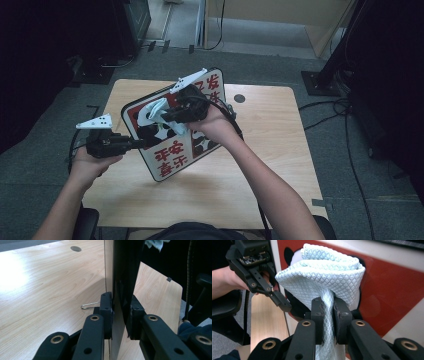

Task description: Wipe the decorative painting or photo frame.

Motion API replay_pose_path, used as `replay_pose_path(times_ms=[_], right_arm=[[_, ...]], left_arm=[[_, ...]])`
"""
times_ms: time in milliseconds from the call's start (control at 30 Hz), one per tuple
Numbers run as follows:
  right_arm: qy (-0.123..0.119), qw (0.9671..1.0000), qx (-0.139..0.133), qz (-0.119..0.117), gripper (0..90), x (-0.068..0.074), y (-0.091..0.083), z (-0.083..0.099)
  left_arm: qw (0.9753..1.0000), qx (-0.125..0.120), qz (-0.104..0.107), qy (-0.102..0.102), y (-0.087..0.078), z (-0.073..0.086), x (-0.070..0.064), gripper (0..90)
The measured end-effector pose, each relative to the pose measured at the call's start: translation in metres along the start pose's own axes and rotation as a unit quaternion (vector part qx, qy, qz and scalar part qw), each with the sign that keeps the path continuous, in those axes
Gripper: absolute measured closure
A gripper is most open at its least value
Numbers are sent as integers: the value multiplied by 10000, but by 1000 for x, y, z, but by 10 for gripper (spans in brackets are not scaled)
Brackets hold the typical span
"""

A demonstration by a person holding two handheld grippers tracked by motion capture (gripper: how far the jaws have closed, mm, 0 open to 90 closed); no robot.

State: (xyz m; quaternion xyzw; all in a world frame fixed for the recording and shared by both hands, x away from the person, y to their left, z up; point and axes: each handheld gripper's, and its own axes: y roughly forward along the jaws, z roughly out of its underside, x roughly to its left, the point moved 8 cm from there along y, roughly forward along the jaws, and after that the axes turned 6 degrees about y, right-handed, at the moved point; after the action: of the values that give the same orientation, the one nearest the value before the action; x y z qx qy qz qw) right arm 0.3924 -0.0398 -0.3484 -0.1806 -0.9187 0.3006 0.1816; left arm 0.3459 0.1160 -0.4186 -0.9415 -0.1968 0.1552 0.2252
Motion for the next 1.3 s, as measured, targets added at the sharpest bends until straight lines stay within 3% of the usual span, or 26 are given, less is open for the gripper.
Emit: replay_pose_path(times_ms=[767,1300], right_arm=[[48,9999,78,-103,810,1,18,30],[229,9993,180,-249,809,1,36,66]], left_arm=[[10000,-7,-26,-17,0,0,1,784],[10000,-10,-31,-10,0,0,0,784]])
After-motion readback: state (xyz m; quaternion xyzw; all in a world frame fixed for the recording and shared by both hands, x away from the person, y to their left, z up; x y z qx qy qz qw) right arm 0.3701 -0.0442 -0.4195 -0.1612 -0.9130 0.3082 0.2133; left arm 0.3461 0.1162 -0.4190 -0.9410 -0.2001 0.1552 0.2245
